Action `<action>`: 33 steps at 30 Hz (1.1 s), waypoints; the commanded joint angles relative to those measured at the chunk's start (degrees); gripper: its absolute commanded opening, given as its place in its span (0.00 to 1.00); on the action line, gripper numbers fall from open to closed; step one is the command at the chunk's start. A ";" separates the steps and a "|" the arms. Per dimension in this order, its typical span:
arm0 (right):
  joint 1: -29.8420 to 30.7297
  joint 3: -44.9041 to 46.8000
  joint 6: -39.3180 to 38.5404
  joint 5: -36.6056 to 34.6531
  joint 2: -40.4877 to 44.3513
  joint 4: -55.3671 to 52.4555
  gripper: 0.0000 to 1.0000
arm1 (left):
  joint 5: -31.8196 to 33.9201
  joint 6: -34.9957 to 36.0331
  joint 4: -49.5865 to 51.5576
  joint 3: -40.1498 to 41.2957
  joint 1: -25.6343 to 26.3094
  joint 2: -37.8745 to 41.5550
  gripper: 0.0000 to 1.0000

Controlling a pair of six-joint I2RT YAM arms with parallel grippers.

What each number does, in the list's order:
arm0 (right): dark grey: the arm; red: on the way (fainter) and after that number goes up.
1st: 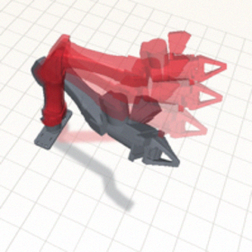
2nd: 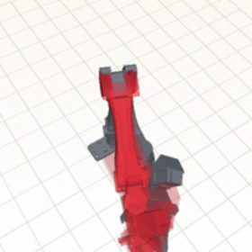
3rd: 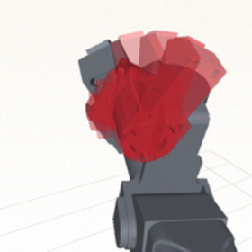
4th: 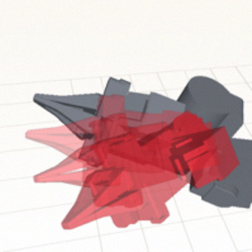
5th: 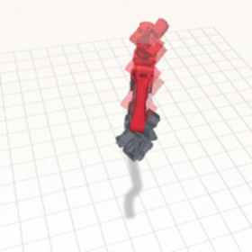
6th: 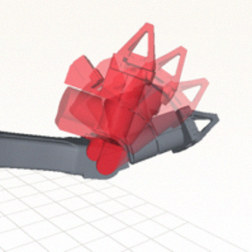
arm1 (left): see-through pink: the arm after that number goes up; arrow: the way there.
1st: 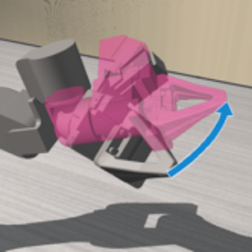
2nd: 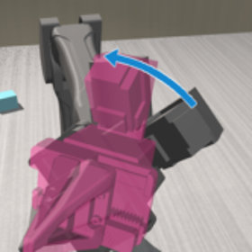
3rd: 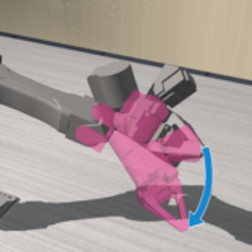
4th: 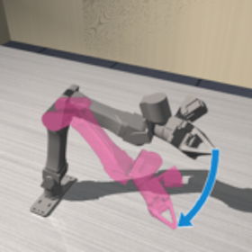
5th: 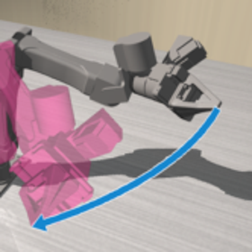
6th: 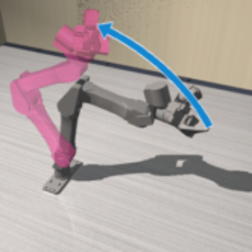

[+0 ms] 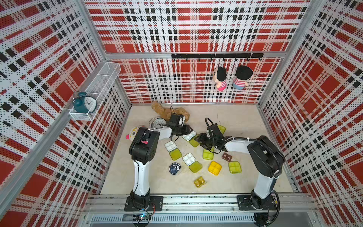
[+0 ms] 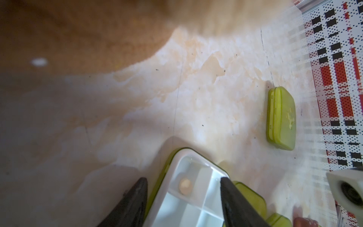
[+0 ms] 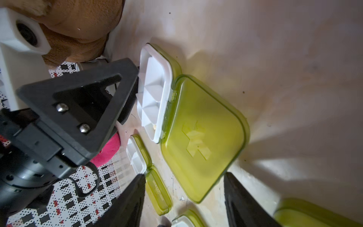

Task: Close pillboxes
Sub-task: Close the lid on the pillbox.

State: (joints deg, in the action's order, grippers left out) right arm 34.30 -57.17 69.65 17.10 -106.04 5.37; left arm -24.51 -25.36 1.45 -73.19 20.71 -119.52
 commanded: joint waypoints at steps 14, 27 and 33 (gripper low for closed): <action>-0.47 -1.41 -1.00 -0.01 2.30 11.09 0.68 | -1.33 0.05 7.16 2.67 2.25 -0.24 0.60; 0.00 -2.80 -0.89 0.38 1.51 10.20 0.70 | -1.50 -0.30 7.64 1.82 2.82 -0.58 0.59; -0.10 -5.33 -1.31 1.31 -0.50 9.81 0.71 | -1.98 -1.85 7.60 1.81 -0.37 1.45 0.61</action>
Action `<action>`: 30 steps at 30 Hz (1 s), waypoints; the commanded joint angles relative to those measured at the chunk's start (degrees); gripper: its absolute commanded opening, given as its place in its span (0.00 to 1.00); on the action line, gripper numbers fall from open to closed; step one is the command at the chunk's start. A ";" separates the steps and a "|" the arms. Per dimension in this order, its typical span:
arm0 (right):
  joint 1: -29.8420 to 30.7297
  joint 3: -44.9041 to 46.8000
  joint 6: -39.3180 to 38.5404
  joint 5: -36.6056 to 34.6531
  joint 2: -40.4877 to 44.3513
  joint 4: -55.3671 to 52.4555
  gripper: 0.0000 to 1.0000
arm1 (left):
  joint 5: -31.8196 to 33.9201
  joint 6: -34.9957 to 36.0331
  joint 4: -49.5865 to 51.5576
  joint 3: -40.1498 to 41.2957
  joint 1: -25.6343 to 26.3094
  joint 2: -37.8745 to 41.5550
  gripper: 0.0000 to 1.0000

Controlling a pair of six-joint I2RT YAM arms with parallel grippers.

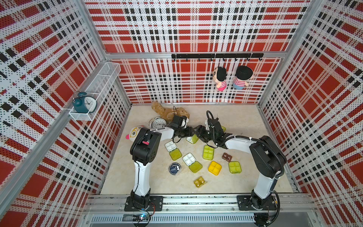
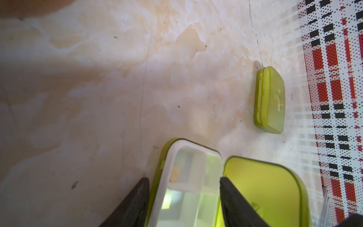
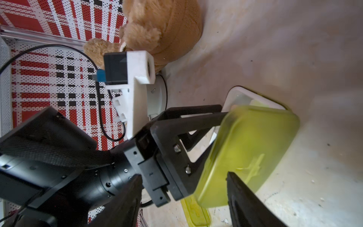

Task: Close pillboxes
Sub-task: Close the lid on the pillbox.

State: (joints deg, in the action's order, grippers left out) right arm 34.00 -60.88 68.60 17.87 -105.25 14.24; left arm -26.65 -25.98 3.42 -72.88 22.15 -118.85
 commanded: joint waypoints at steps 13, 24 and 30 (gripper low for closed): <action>-3.32 -6.12 -2.01 5.94 -2.81 -2.12 0.72 | 3.18 -2.13 8.52 3.77 -7.56 9.11 0.63; -15.09 -14.17 -9.08 23.05 -8.16 -8.50 0.76 | -1.41 -3.81 7.64 3.15 -6.86 13.13 0.70; -13.33 -15.59 -15.87 21.47 -8.08 -20.08 0.76 | -3.64 -7.41 4.89 2.74 -6.27 11.04 0.70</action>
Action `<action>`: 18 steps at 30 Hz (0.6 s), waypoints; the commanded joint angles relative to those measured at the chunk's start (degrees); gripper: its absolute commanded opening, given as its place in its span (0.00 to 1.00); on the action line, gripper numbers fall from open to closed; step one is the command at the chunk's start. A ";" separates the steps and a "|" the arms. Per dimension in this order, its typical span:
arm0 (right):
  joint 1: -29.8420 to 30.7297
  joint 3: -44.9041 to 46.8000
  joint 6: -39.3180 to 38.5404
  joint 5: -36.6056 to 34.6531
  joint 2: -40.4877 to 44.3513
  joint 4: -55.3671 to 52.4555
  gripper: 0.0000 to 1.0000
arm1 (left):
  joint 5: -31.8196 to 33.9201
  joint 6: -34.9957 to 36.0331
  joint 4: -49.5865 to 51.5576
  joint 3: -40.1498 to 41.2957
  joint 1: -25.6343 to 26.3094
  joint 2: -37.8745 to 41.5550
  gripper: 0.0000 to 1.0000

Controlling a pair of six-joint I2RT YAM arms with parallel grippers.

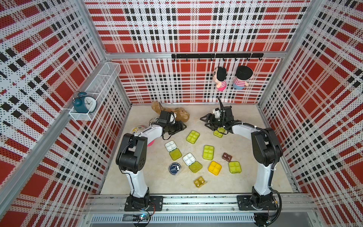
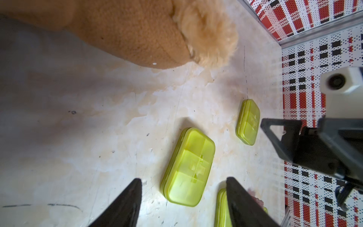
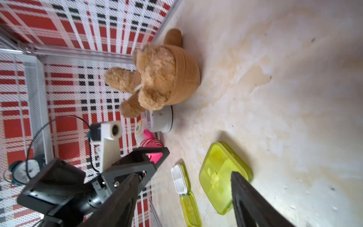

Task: Close pillboxes
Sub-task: Close the lid on the pillbox.

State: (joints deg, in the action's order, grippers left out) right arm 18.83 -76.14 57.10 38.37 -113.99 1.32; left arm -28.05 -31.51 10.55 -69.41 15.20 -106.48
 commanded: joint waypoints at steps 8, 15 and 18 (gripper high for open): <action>7.37 -3.18 -11.79 -9.30 1.77 -25.93 0.76 | -4.28 -5.06 -8.09 4.19 -2.57 -0.47 0.70; 8.64 -2.85 -11.24 -13.85 2.09 -29.41 0.74 | -6.19 -4.16 -8.73 7.52 -2.13 3.20 0.70; 8.66 -4.21 -11.81 -15.14 0.51 -31.44 0.74 | -4.93 -2.99 -7.82 9.81 -3.09 5.96 0.70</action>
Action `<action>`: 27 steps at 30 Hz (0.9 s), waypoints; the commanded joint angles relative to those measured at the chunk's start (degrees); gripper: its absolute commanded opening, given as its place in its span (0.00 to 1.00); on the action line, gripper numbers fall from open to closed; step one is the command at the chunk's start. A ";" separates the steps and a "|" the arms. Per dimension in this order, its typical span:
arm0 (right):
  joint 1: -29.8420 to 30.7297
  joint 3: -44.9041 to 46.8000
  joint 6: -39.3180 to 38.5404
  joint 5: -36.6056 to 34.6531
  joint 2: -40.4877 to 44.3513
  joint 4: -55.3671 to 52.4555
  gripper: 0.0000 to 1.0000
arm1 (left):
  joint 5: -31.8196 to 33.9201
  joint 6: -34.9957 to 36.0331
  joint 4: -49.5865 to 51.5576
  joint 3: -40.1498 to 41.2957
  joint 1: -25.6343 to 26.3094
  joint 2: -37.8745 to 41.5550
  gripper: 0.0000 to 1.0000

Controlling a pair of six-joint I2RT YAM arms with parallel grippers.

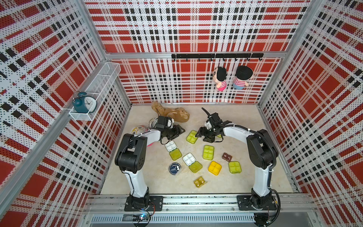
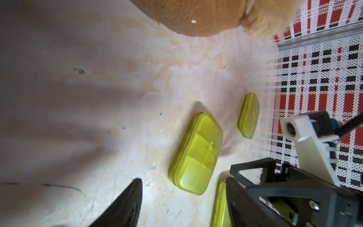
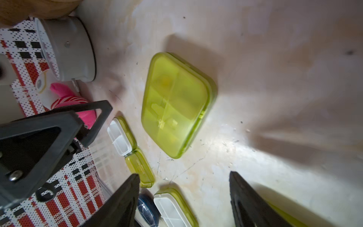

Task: Close pillboxes
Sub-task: Close the lid on the pillbox.

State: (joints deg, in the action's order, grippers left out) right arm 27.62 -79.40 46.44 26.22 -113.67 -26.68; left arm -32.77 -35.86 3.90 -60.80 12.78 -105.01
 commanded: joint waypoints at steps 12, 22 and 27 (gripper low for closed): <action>0.21 -14.72 -7.41 -8.45 -7.84 -14.90 0.75 | 0.92 -0.86 -1.53 11.59 -3.76 17.79 0.70; 1.20 -22.02 -10.99 -12.24 -12.34 -21.19 0.75 | 1.28 -1.67 -2.40 13.93 -4.76 19.47 0.70; 1.87 -22.41 -11.87 -12.87 -12.98 -21.59 0.76 | 1.13 -1.64 -3.10 16.03 -5.35 19.98 0.70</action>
State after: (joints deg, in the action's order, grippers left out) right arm 28.80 -100.79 36.27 14.85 -125.16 -45.91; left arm -32.12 -37.34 2.55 -45.89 8.14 -86.61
